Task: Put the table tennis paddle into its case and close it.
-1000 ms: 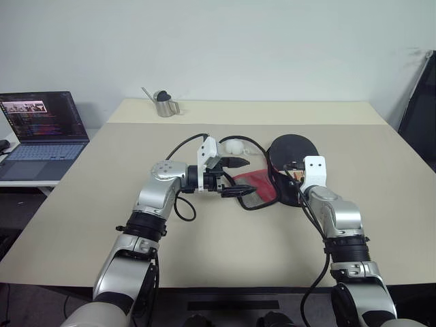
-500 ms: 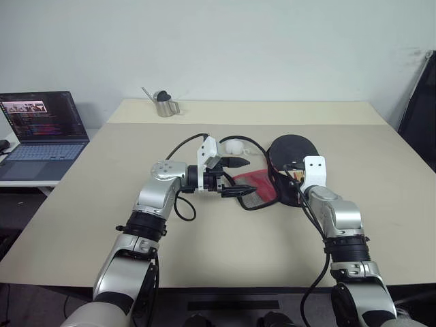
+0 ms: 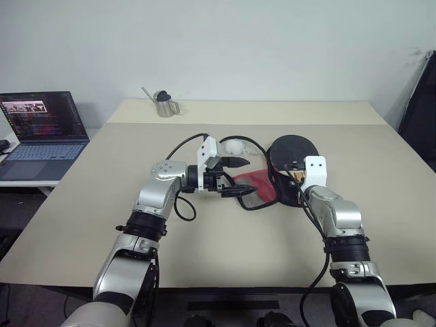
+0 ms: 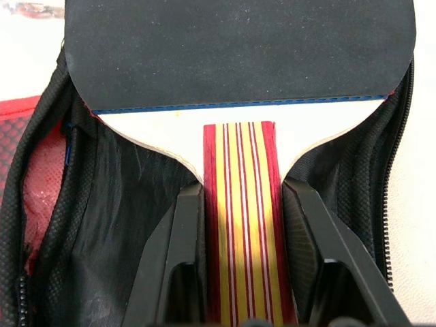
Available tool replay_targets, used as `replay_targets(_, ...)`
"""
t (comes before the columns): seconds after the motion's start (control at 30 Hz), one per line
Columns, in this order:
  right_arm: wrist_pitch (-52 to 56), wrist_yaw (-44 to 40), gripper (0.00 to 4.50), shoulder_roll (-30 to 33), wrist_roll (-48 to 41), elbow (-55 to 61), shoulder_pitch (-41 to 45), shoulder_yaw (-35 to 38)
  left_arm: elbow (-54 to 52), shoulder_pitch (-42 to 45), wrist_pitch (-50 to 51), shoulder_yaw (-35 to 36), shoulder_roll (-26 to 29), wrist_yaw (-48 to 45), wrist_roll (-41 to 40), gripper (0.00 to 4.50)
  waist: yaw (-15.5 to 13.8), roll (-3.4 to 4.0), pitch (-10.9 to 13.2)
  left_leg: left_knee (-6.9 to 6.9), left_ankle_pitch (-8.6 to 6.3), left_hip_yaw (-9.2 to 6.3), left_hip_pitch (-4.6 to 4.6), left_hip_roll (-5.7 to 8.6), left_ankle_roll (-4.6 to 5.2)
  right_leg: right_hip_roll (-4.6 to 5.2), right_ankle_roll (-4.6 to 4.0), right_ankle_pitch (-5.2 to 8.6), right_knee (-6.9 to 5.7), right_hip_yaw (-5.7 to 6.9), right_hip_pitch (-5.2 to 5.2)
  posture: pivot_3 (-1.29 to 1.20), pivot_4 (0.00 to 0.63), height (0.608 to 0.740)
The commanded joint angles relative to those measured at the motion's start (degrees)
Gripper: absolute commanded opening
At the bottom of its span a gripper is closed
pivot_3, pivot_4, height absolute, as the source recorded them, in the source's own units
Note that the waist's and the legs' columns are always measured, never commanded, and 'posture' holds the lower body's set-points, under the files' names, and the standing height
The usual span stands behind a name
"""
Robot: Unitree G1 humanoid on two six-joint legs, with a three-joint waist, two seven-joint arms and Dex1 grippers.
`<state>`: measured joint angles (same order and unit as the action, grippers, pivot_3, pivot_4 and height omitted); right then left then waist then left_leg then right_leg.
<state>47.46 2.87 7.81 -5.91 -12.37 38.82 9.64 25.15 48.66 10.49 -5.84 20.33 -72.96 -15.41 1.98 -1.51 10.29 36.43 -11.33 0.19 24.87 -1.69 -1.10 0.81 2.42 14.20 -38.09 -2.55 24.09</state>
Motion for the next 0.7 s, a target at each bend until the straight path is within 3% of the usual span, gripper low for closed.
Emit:
replay_targets(0.03, 0.33, -0.56, 1.63, 0.73, 0.47, 2.57, 0.56, -1.28, -0.8, 1.27, -1.0, 0.38, 0.31, 0.25, -0.29, 4.5, 0.01, 0.0, 0.0, 0.0, 0.0, 0.0, 0.0, 0.0, 0.0, 0.0, 0.0, 0.0, 0.0, 0.0, 0.0, 0.0, 0.15, 0.74)
replay_targets(0.7, 0.1, 0.34, 1.63, 0.22, 0.23, 1.26, 0.83, -0.38, -0.37, 1.57, -1.27, 0.18, 0.13, -0.05, -0.17, 4.5, -0.01, 0.0, 0.0, 0.0, 0.0, 0.0, 0.0, 0.0, 0.0, 0.0, 0.0, 0.0, -0.01, 0.0, 0.0, 0.0, 0.15, 0.74)
